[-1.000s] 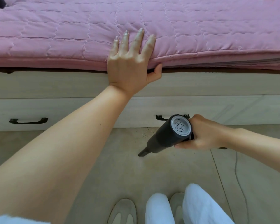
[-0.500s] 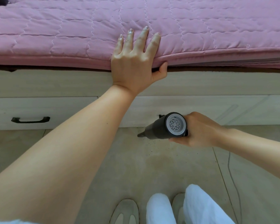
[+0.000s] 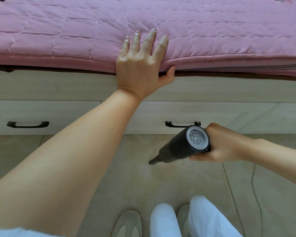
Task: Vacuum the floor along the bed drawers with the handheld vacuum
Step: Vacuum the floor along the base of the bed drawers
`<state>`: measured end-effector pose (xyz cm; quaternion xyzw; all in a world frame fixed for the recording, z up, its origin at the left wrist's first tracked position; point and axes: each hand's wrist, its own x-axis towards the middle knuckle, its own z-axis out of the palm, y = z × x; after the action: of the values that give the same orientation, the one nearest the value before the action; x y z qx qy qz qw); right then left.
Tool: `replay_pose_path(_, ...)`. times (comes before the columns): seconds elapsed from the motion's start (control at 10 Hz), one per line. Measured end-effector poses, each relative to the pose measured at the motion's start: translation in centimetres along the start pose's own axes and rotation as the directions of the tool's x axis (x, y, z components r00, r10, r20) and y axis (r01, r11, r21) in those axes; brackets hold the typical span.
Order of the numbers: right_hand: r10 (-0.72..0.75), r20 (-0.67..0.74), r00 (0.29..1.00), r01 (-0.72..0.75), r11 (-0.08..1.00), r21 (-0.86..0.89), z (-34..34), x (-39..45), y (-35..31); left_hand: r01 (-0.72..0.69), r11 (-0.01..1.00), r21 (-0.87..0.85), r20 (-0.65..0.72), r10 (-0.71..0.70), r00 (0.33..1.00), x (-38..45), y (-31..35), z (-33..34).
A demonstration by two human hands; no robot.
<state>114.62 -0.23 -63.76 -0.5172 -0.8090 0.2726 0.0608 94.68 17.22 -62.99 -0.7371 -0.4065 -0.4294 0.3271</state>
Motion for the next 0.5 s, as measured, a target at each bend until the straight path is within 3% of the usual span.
replay_pose_path(0.2, 0.015, 0.038, 0.999, -0.015, 1.0, -0.003, -0.2, 0.0, 0.4, 0.006, 1.0, -0.006, 0.003, -0.006, 1.0, 0.0, 0.1, 0.0)
replay_pose_path(0.5, 0.072, -0.062, 0.995, -0.078, 0.992, -0.098, 0.7, 1.7, 1.0, 0.002, 1.0, -0.014, 0.009, -0.002, 1.0, 0.0, 0.1, -0.1)
